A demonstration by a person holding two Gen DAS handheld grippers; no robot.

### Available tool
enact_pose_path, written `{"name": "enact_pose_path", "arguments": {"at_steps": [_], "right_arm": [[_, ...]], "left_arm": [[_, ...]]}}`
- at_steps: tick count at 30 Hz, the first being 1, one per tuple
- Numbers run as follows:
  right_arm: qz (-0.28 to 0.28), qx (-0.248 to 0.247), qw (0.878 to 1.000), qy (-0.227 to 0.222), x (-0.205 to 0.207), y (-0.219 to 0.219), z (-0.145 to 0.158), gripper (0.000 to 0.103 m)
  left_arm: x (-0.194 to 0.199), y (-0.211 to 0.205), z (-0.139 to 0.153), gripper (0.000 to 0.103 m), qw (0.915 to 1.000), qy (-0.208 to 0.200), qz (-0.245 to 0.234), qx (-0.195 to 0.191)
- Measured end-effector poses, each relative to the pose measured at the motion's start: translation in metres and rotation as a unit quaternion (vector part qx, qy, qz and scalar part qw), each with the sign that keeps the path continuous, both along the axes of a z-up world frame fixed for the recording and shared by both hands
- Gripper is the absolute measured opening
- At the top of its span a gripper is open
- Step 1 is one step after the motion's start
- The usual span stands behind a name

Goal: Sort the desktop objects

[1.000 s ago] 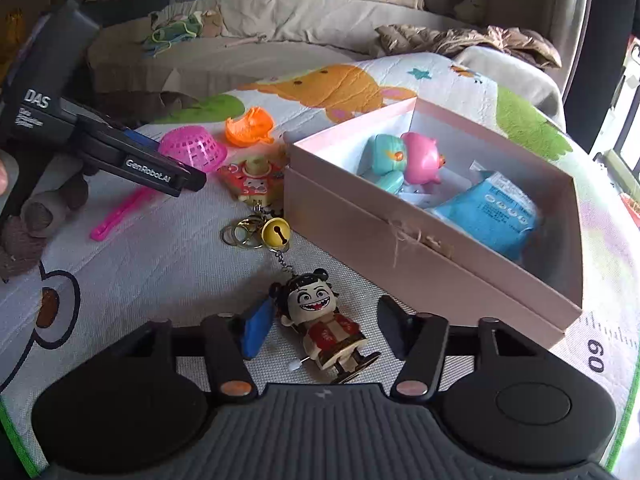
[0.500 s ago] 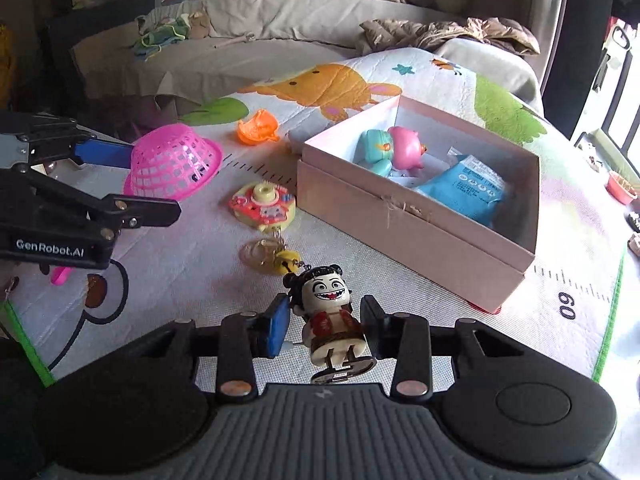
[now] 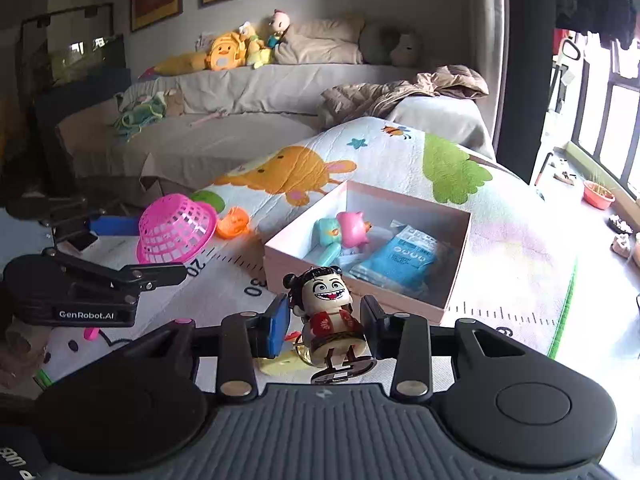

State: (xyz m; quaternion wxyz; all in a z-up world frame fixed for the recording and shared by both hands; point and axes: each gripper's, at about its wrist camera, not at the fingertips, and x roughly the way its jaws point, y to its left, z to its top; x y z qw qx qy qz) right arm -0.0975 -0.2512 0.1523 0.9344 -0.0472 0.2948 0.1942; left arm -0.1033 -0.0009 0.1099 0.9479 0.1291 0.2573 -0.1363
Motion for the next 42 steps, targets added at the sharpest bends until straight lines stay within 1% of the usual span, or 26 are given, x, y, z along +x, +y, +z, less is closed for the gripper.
{"name": "enact_pose_path", "arguments": {"at_steps": [6, 14, 18, 21, 24, 25, 26, 28, 30, 31, 33, 34, 35, 37, 38, 40, 41, 42], "right_arm": [[-0.018, 0.019, 0.999, -0.018, 0.002, -0.012, 0.012, 0.038], [-0.026, 0.042, 0.998, -0.025, 0.004, -0.021, 0.024, 0.038], [-0.032, 0.074, 0.996, -0.035, 0.006, -0.031, 0.039, 0.038], [-0.036, 0.099, 0.993, -0.046, 0.016, -0.038, 0.054, 0.038], [-0.027, 0.147, 0.988, -0.035, 0.034, -0.048, 0.067, 0.038], [-0.019, 0.162, 0.986, -0.02, 0.04, -0.05, 0.066, 0.038], [-0.012, 0.163, 0.987, 0.001, 0.044, -0.048, 0.061, 0.038], [0.017, 0.132, 0.991, 0.03, 0.042, -0.033, 0.04, 0.038], [0.053, 0.107, 0.991, 0.067, 0.035, -0.016, 0.011, 0.038], [0.056, 0.087, 0.991, 0.085, 0.032, -0.007, -0.005, 0.038], [0.038, 0.051, 0.994, 0.091, 0.031, 0.0, -0.026, 0.038], [0.021, 0.048, 0.994, 0.092, 0.032, -0.003, -0.032, 0.038], [0.008, 0.059, 0.993, 0.098, 0.036, -0.009, -0.033, 0.038], [-0.007, 0.087, 0.991, 0.104, 0.042, -0.023, -0.028, 0.032], [-0.01, 0.092, 0.991, 0.098, 0.042, -0.026, -0.024, 0.032], [-0.008, 0.094, 0.993, 0.076, 0.036, -0.03, -0.013, 0.031], [-0.008, 0.096, 0.993, 0.064, 0.034, -0.031, -0.006, 0.03], [-0.007, 0.1, 0.994, 0.051, 0.031, -0.032, 0.002, 0.016]], "left_arm": [[0.012, -0.005, -0.004, 0.073, 0.9997, 0.024, 0.009, 0.003], [0.011, -0.012, -0.001, 0.073, 0.9998, 0.015, -0.004, 0.01], [0.019, -0.019, 0.005, 0.073, 0.9998, 0.002, -0.015, 0.008], [0.034, -0.027, 0.009, 0.073, 0.9998, -0.008, -0.018, 0.003], [0.051, -0.026, 0.013, 0.073, 0.9999, -0.008, -0.005, -0.012], [0.055, -0.022, 0.014, 0.073, 0.9998, -0.005, 0.001, -0.021], [0.057, -0.015, 0.016, 0.073, 0.9995, -0.003, 0.006, -0.032], [0.057, -0.004, 0.014, 0.073, 0.999, -0.001, 0.015, -0.042], [0.055, 0.003, 0.006, 0.073, 0.999, 0.006, 0.022, -0.04], [0.055, 0.005, 0.0, 0.073, 0.9989, 0.016, 0.025, -0.036], [0.055, 0.007, -0.014, 0.073, 0.9987, 0.037, 0.026, -0.022], [0.056, 0.007, -0.021, 0.075, 0.9986, 0.043, 0.029, -0.013], [0.056, 0.007, -0.028, 0.077, 0.9984, 0.046, 0.033, -0.002], [0.054, 0.008, -0.039, 0.088, 0.9979, 0.041, 0.046, 0.017], [0.051, 0.009, -0.043, 0.089, 0.9981, 0.038, 0.046, 0.02], [0.045, 0.011, -0.045, 0.096, 0.9986, 0.032, 0.039, 0.015], [0.041, 0.011, -0.044, 0.096, 0.9989, 0.028, 0.035, 0.012], [0.039, 0.01, -0.043, 0.096, 0.9991, 0.025, 0.032, 0.011]]}}
